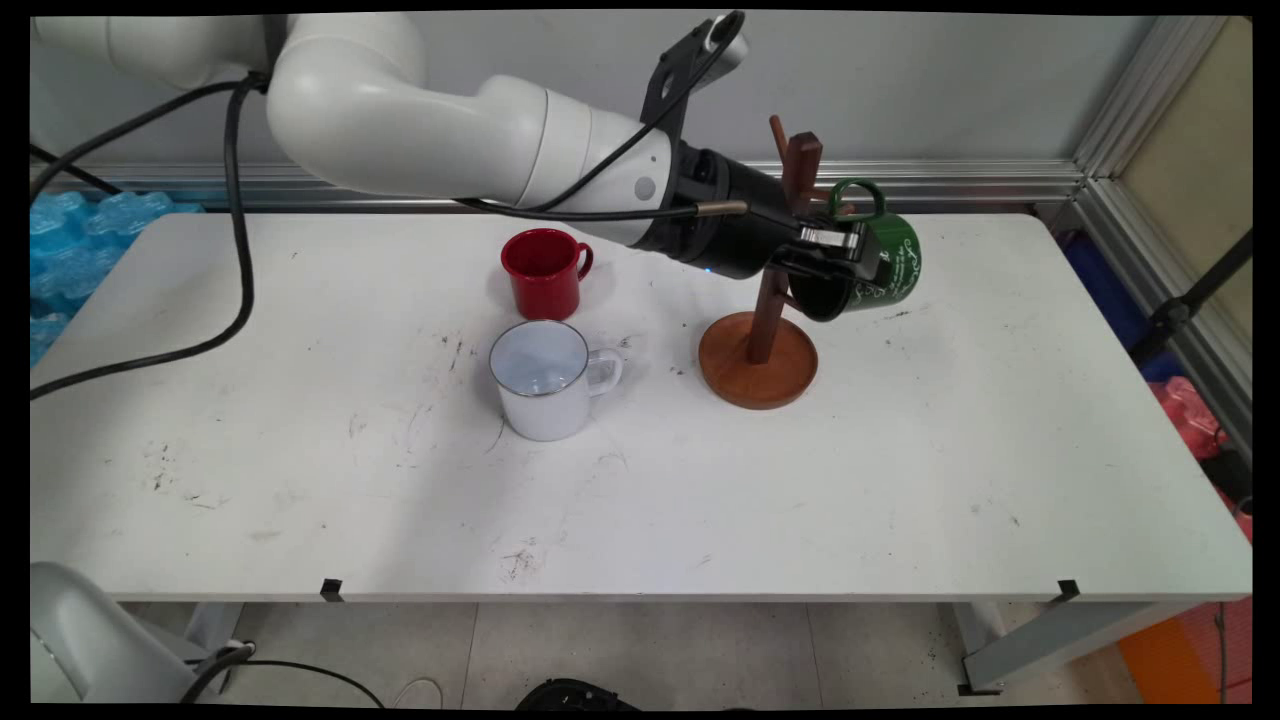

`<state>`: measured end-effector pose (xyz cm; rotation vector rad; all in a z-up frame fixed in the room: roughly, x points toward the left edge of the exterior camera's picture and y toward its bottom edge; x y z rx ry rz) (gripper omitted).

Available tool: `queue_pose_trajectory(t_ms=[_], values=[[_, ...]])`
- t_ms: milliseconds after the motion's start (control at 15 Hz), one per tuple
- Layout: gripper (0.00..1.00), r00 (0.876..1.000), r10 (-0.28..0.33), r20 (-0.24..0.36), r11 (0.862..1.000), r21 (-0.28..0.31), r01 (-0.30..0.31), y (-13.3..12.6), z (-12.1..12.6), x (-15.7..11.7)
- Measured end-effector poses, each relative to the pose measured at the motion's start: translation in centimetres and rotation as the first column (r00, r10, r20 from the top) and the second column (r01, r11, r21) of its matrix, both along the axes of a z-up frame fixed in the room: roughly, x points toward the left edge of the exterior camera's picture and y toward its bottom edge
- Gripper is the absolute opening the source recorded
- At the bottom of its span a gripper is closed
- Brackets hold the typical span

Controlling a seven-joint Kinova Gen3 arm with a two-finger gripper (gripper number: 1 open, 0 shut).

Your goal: Place the picked object on the table

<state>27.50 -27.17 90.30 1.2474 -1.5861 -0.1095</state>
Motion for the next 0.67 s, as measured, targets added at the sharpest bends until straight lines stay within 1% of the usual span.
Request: queue_pose_trajectory(t_ms=[200, 467, 667], values=[[0.0, 1.0, -0.015, 0.005, 1.0, 0.002, 0.015, 0.5, 0.1, -0.1], [0.0, 0.998, -0.053, 0.027, 0.999, 0.001, 0.053, 1.6, 0.2, -0.1], [0.0, 0.994, -0.095, 0.062, 0.995, -0.005, 0.096, 2.7, 0.4, 0.1]])
